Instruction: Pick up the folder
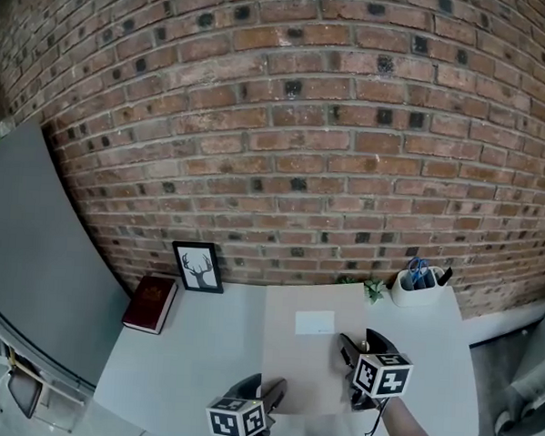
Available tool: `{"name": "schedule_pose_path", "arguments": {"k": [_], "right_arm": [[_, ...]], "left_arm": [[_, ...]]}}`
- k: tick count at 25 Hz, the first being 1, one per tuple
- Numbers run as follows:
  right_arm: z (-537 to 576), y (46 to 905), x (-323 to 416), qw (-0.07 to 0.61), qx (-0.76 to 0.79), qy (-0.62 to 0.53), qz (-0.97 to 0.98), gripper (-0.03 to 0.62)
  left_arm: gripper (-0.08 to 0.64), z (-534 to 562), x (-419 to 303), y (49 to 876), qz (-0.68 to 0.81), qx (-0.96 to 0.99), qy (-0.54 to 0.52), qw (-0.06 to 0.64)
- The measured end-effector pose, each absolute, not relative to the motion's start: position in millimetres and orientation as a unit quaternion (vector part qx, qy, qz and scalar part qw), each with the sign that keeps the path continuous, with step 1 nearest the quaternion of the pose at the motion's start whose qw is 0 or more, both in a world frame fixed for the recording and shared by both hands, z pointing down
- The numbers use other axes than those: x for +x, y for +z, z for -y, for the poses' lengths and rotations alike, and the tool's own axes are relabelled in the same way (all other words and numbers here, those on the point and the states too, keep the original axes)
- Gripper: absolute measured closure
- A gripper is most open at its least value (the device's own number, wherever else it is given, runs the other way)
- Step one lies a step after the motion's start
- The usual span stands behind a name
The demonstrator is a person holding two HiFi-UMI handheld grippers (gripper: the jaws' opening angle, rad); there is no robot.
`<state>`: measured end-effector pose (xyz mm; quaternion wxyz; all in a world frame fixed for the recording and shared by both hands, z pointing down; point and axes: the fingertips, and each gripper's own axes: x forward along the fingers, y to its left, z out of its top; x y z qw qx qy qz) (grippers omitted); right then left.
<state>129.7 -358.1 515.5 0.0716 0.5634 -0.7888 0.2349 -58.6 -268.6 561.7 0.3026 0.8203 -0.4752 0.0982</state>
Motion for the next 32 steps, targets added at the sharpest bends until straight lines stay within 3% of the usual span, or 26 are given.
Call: {"name": "schedule_pose_path", "arguments": {"k": [32], "right_arm": [[340, 333, 126, -0.087, 0.57, 0.086, 0.812, 0.337]], "left_arm": [[0.31, 284, -68, 411, 0.504, 0.854, -0.002, 0.127]]}}
